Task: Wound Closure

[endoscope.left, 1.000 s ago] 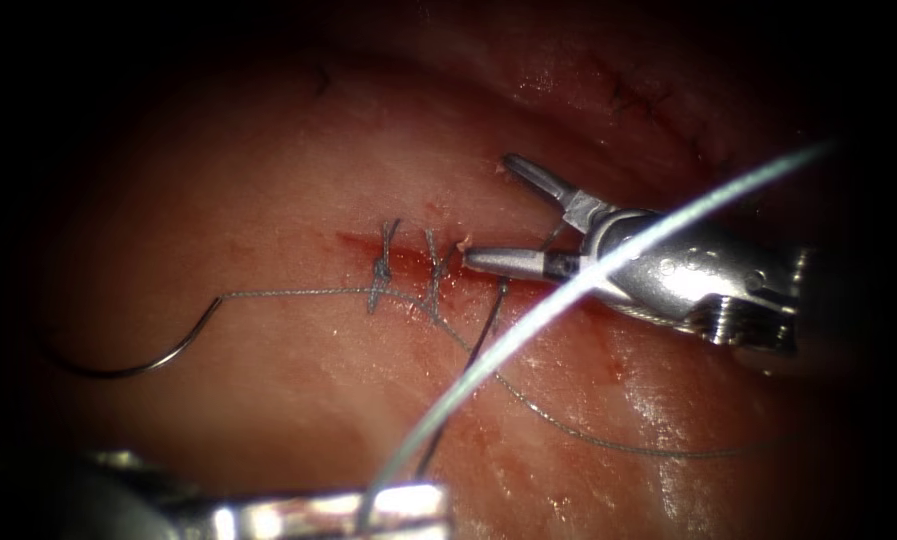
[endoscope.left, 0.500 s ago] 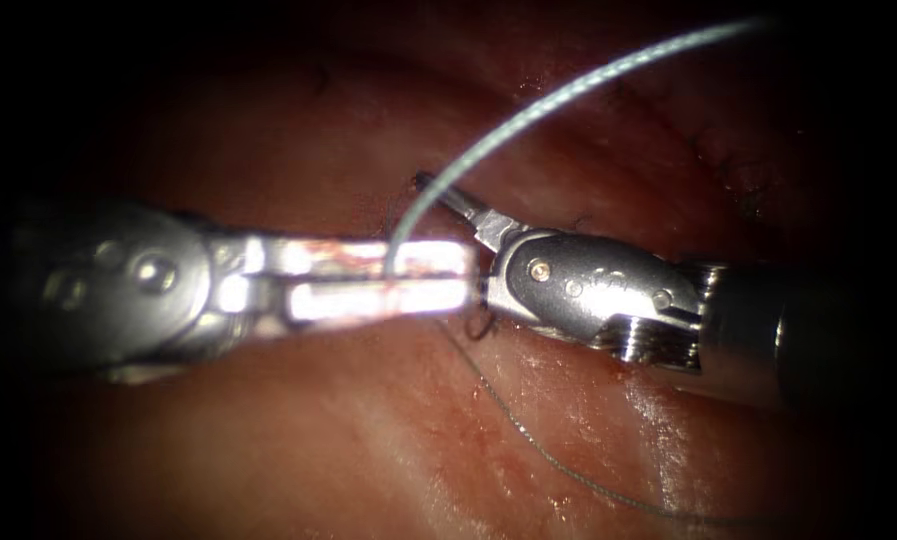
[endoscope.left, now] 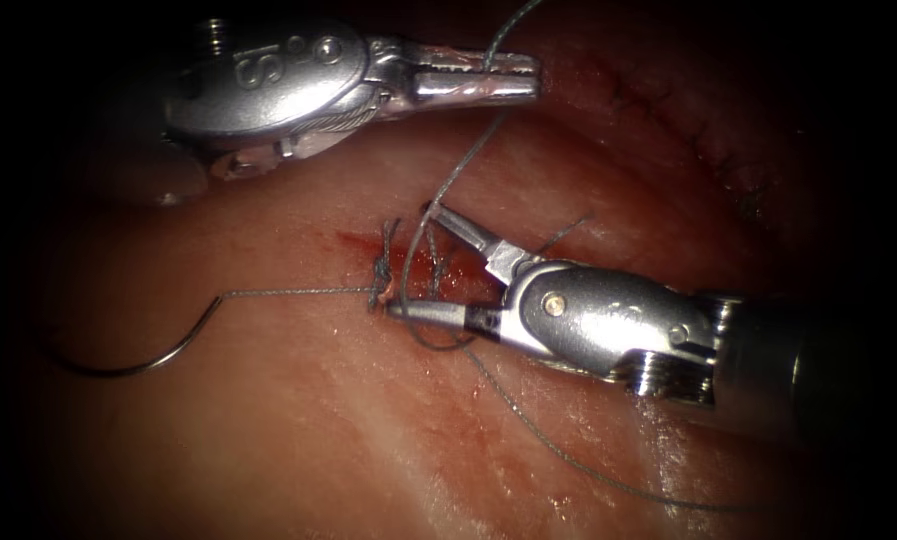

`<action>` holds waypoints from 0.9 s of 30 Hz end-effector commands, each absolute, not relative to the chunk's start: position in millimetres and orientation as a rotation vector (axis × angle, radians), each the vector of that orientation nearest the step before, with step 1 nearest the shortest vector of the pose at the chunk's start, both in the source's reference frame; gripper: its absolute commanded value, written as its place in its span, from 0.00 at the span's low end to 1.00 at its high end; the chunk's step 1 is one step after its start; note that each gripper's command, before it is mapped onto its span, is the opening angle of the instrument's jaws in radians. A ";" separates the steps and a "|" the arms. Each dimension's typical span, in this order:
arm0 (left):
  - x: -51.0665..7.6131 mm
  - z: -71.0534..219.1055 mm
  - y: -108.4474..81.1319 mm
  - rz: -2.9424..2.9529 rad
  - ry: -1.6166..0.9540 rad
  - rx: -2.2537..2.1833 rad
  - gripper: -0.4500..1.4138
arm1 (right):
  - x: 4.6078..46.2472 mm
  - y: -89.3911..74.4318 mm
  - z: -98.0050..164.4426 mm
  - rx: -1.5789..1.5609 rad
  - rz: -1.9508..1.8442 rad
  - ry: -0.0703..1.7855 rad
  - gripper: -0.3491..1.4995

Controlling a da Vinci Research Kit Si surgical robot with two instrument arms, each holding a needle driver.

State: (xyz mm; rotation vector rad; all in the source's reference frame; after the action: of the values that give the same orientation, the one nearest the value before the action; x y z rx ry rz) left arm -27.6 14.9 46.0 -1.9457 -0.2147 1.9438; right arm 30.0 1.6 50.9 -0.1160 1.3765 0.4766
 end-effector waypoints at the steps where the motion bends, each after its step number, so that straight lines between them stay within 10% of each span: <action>1: -28.4 47.4 14.5 1.931 -0.224 -1.954 0.00 | 31.0 1.2 51.7 -0.116 0.477 1.383 0.81; 27: -30.5 53.3 18.0 1.883 -0.294 -2.023 0.00 | 34.0 0.3 50.6 -0.153 0.476 1.521 0.78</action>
State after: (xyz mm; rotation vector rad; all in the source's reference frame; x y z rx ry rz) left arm -29.9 18.5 53.2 -2.0251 -0.2893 1.8817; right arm 33.4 0.7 50.1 -0.1597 1.5253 0.4774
